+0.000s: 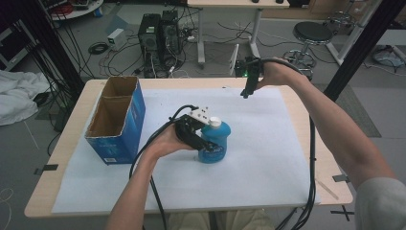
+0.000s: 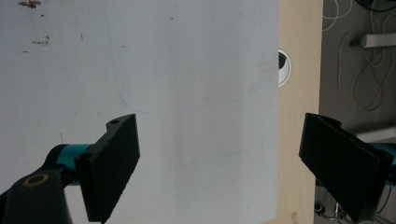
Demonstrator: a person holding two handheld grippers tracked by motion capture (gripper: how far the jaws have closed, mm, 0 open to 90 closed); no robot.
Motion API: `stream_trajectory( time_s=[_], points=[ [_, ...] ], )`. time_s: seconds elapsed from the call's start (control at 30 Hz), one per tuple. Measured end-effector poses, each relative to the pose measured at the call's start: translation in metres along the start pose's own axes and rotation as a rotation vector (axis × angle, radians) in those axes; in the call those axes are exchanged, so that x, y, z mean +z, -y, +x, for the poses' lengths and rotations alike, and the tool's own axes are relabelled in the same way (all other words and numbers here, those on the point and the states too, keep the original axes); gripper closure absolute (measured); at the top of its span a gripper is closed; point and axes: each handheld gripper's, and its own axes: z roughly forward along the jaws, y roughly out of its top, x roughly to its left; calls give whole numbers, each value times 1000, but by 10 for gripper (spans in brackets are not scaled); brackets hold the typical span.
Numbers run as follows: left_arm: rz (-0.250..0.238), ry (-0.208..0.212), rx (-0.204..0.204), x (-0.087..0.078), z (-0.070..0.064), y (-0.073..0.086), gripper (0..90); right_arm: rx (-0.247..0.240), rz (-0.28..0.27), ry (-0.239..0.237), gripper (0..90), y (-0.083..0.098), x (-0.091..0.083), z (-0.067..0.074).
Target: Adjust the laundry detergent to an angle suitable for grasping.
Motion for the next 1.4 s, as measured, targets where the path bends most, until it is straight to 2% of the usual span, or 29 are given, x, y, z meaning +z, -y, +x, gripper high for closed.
stream_trajectory(
  time_s=[0.33,0.47,0.5,0.63,0.67,0.8,0.87,1.1,1.2,1.33,1.4],
  points=[
    [8,42,21,0,2,5,470,-19,4,-3,115,-6,3,2],
    [12,41,21,0,1,9,469,-18,3,-3,115,-7,3,4],
    [2,41,11,0,1,10,469,-21,5,-3,116,-7,3,3],
    [-3,43,22,-1,2,14,467,-18,3,-8,115,-7,3,3],
    [-14,43,12,-1,1,15,464,-16,2,-10,116,-7,3,3],
    [-10,44,29,-2,2,17,460,-12,2,-9,115,-7,3,3],
    [-19,49,12,-2,2,18,458,-15,-2,-8,115,-8,3,4],
    [-14,53,8,-1,2,19,448,-3,-24,-6,116,-7,-2,2],
    [18,55,4,3,1,19,421,-4,-19,-6,115,-6,-1,2],
    [11,56,-4,2,2,19,417,-1,-14,-6,115,-6,-1,2],
    [3,53,-9,2,2,19,381,-7,-15,-6,115,-7,-1,2]
  ],
)
